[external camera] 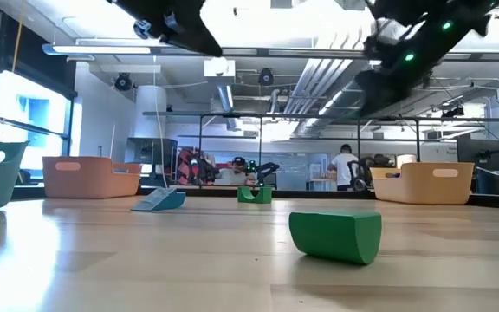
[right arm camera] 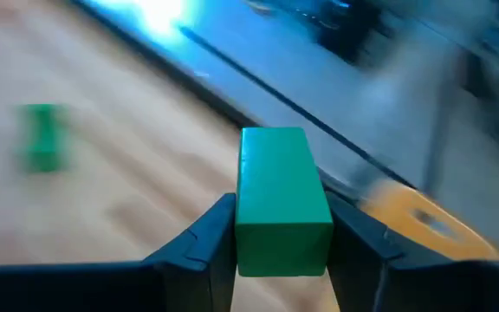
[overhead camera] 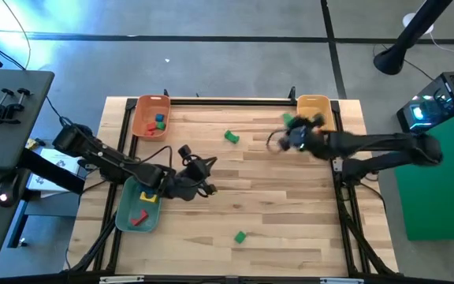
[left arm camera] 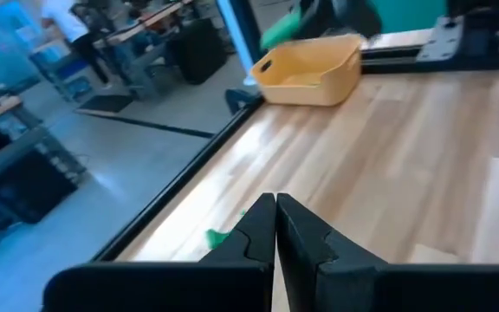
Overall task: Sort blocks by size
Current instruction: Put the green triangular block into the yellow bin, then put the green arch block into the blue bin
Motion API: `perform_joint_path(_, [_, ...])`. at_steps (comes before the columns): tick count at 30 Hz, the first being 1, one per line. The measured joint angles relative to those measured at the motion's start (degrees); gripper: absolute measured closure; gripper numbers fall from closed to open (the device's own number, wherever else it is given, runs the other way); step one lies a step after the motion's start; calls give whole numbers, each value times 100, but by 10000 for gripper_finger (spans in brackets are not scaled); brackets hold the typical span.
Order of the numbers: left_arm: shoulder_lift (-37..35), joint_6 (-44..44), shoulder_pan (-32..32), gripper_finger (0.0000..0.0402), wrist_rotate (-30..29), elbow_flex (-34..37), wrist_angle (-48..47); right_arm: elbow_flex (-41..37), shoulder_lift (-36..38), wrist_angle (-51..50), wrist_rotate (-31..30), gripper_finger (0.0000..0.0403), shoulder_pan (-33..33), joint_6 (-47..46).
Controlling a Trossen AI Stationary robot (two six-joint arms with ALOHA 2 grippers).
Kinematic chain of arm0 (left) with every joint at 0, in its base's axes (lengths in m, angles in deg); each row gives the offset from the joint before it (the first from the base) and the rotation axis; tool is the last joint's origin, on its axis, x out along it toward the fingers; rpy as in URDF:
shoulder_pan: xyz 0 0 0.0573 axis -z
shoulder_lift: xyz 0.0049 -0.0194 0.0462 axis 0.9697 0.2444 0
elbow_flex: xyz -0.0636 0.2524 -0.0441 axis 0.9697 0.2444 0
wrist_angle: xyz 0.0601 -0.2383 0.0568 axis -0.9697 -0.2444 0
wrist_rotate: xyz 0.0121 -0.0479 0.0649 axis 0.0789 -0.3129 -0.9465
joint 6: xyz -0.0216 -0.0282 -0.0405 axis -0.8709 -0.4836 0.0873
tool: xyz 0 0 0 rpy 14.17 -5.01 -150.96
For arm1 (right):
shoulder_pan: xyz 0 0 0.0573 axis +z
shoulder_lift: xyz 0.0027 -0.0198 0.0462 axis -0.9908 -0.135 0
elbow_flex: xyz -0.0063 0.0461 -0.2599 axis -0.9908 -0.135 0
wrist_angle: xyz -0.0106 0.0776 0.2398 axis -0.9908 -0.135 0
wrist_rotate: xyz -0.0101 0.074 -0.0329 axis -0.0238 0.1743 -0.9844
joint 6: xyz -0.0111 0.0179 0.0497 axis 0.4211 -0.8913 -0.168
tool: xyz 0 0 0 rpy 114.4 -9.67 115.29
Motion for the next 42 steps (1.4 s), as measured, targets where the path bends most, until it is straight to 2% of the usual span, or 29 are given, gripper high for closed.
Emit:
perform_joint_path(4, [70, 0, -188, 401, -17, 5, -13, 100, 459, -1040, 252, 272, -1373, -484])
perform_joint_path(8, [131, 2, -316, 401, 193, 9, 125, 32, 225, -850, 892, 272, -2557, -703])
perform_joint_path(13, [138, 0, -382, 401, 505, 9, 158, -16, -441, -555, 1153, 270, -3290, -556])
perform_joint_path(26, [138, 291, -498, 401, 701, 9, 558, -20, -1979, 38, 1698, 264, -3887, 174])
perform_joint_path(34, [138, 245, -244, 401, 830, 9, 549, -20, -2082, -128, 1970, 225, -4063, 423])
perform_joint_path(42, [138, 195, -107, 401, 831, 9, 546, 10, -1945, -96, 2293, 161, -4235, 725])
